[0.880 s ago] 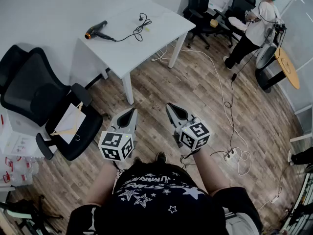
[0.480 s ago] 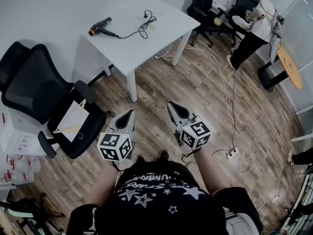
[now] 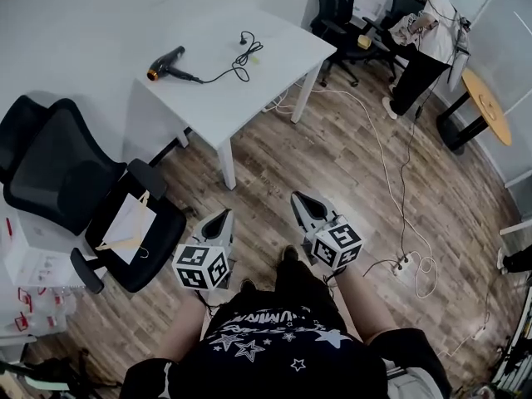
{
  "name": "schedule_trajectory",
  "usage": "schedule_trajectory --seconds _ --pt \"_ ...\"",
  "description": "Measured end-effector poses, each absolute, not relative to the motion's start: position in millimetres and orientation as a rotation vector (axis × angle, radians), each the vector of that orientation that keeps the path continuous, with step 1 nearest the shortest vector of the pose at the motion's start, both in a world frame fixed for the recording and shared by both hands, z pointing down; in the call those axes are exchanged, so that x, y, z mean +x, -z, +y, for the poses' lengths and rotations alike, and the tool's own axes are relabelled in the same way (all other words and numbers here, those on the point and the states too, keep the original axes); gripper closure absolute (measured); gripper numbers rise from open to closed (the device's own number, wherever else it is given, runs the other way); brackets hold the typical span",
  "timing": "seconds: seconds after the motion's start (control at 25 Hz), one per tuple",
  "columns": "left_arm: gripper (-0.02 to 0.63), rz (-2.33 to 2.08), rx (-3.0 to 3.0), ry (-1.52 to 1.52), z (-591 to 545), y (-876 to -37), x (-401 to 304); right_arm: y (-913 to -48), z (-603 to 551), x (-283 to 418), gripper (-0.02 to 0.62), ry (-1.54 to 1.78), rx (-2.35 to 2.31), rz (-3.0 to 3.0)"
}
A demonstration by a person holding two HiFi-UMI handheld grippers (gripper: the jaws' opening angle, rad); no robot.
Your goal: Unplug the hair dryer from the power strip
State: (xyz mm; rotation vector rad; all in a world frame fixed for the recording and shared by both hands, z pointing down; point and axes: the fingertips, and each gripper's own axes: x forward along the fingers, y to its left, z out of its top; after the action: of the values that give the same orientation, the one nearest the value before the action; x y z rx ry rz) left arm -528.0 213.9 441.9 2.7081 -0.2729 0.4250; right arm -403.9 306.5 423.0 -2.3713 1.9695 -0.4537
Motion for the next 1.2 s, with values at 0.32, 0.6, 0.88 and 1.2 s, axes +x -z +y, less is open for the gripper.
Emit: schedule_trajectory --seconds 0.32,0.6,0.88,1.2 --pt "0.598 -0.399 2.665 -0.433 178.2 -452.8 -471.8 -430.1 268.4 -325.3 0.586 0.446 -2.311 2.017" --pt "0.598 -0.508 2.683 -0.435 159.5 -438.0 -373.7 -423.3 228.4 -218.6 0.586 0.446 -2.186 2.089" --pt "0.598 -0.605 2.695 -0.399 148.8 -425.5 -293.0 -428.2 214.6 -137.6 0.586 0.458 -2.126 2.17" --pt "0.598 -0.67 2.646 -0.449 159.0 -436.2 -257.0 -444.4 216.6 -91.1 0.586 0.528 -2.092 2.201"
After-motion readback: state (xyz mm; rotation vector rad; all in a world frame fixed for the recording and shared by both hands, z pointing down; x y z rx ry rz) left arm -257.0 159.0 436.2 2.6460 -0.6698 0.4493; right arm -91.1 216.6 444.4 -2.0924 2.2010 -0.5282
